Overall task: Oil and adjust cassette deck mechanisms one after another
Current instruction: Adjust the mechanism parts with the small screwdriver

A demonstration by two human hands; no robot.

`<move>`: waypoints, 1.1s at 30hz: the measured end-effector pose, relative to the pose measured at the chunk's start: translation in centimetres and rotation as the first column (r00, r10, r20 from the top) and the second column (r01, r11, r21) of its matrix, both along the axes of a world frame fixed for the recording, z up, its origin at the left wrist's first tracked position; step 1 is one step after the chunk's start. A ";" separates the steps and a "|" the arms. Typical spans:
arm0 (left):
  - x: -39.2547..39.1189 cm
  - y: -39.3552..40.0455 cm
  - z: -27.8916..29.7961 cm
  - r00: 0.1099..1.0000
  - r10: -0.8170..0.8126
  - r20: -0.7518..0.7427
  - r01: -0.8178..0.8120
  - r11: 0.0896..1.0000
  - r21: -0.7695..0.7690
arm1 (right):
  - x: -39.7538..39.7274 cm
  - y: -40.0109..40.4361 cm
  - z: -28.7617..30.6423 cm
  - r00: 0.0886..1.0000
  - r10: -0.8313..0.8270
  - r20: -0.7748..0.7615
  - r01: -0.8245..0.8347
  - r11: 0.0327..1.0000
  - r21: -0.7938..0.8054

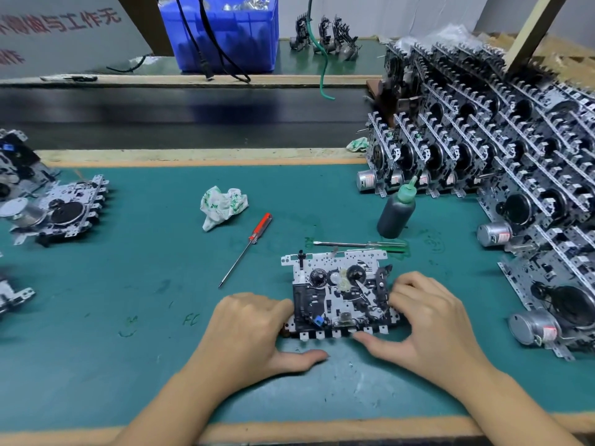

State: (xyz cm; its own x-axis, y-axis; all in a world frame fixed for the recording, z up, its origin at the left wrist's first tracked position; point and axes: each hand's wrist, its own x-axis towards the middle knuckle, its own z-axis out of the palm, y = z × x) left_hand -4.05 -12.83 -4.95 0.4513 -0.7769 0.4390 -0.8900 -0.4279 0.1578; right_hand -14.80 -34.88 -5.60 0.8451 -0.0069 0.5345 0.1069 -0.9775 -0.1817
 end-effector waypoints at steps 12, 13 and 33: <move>-0.8 -0.7 -0.1 0.980 0.196 0.012 -0.196 0.980 -0.046 | -0.2 -0.7 -0.2 0.994 0.098 -0.045 -0.096 0.994 0.057; -0.8 -0.7 -0.1 0.982 0.187 0.014 -0.186 0.982 -0.041 | -0.2 -0.7 -0.2 0.994 0.099 -0.046 -0.097 0.994 0.053; -1.0 -1.2 0.0 0.963 0.243 -0.121 -0.247 0.969 -0.019 | -0.2 0.2 0.1 0.999 0.015 -0.040 -0.015 1.000 0.012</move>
